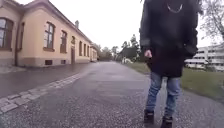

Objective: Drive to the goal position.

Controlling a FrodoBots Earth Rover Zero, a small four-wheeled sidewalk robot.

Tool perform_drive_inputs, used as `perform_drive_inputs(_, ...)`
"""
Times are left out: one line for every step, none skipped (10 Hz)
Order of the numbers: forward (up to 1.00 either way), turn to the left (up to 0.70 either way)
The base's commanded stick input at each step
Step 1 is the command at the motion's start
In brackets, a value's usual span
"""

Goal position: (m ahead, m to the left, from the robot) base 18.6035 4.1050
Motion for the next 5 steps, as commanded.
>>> perform_drive_inputs(0.08,0.0)
perform_drive_inputs(0.61,0.0)
perform_drive_inputs(1.0,0.2)
perform_drive_inputs(1.0,0.39)
perform_drive_inputs(1.0,0.4)
